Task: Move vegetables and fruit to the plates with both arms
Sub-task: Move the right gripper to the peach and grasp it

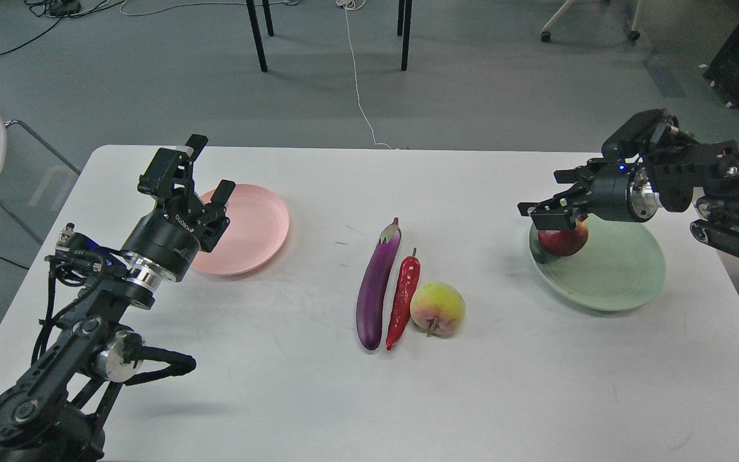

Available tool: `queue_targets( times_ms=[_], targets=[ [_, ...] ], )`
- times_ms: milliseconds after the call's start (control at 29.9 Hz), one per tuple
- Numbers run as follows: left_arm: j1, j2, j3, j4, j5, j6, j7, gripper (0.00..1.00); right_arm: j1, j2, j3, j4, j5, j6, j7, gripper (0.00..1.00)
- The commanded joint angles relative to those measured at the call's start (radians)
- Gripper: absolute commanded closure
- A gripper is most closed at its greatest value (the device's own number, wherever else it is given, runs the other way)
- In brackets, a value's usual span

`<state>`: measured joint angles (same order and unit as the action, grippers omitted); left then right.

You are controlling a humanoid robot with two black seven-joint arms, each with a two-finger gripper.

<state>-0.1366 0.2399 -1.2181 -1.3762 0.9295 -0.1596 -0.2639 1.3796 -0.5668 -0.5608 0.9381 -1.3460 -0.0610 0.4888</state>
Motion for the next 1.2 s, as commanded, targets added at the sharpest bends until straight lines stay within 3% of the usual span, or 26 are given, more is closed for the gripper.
queue_targets(
  times_ms=[0, 201, 602, 1171],
  targets=[
    [0.000, -0.001, 0.000, -0.001, 0.000, 0.002, 0.002, 0.02, 0.021, 0.007, -0.004, 0.117, 0.050, 0.006, 0.000, 0.03],
    [0.000, -0.001, 0.000, -0.009, 0.002, 0.002, 0.003, 0.02, 0.036, 0.037, -0.031, 0.264, 0.054, 0.049, 0.000, 0.03],
    [0.000, -0.002, 0.000, -0.009, 0.002, 0.003, 0.003, 0.02, 0.055, 0.165, -0.122, 0.249, 0.056, 0.049, 0.000, 0.03],
    [-0.001, 0.002, 0.000, -0.009, 0.002, 0.003, 0.003, 0.02, 0.047, 0.242, -0.174, 0.185, 0.057, 0.049, 0.000, 0.03]
  ],
)
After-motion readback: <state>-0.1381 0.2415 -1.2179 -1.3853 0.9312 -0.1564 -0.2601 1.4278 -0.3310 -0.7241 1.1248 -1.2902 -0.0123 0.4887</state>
